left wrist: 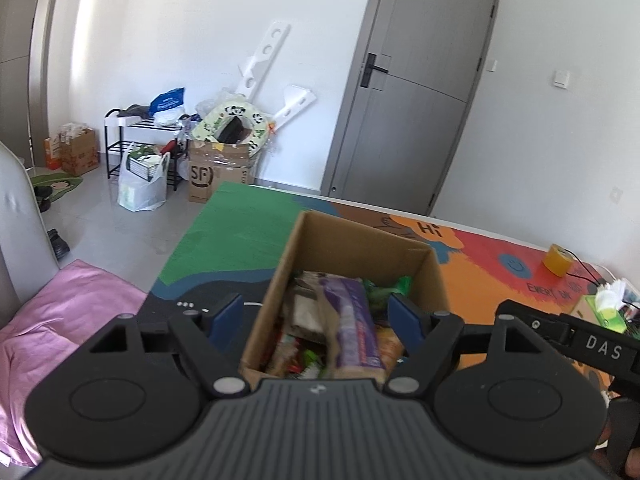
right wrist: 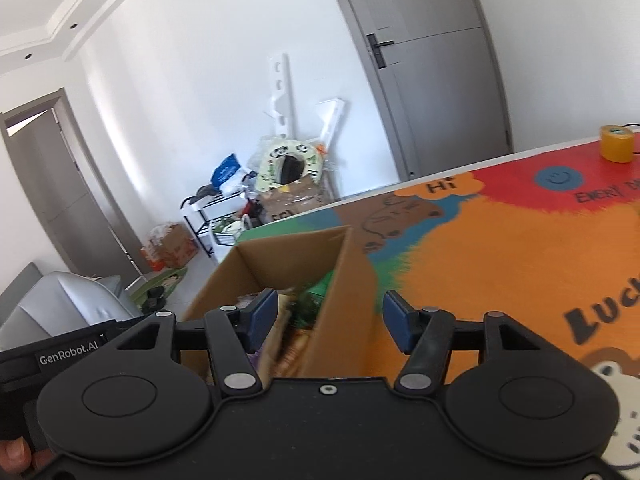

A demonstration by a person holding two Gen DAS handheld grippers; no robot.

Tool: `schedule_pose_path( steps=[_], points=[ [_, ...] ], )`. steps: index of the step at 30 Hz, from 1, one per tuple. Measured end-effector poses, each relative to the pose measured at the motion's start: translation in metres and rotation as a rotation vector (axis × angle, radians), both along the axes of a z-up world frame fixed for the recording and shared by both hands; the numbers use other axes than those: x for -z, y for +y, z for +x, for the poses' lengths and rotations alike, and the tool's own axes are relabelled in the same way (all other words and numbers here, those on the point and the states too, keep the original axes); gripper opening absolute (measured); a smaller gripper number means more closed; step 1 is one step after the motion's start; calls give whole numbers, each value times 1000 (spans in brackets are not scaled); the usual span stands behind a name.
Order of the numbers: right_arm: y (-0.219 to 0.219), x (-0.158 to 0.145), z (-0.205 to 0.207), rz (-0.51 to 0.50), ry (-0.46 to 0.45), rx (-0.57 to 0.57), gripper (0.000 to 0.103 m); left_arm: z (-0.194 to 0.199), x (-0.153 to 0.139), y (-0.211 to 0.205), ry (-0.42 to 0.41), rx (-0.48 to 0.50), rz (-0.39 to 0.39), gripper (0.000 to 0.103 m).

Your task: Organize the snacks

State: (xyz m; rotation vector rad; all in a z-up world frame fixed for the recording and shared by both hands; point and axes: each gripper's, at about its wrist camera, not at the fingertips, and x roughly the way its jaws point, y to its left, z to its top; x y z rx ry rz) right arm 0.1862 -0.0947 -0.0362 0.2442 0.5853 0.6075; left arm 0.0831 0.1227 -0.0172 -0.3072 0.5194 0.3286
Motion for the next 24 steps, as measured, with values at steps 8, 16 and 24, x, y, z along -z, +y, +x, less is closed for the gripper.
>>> schedule_pose_path(
  steps=[8,16,24],
  points=[
    [-43,-7,-19,-16,-22,76,71,-10,-10,-25,-20,72,7,86],
    [-88,-17,-40,-27,-46,160,102,-26,-19,-44,-37,123,12,96],
    [-120,-32,-64,-49,-97,177,103,-50,-24,-54,-47,163,24,102]
  ],
)
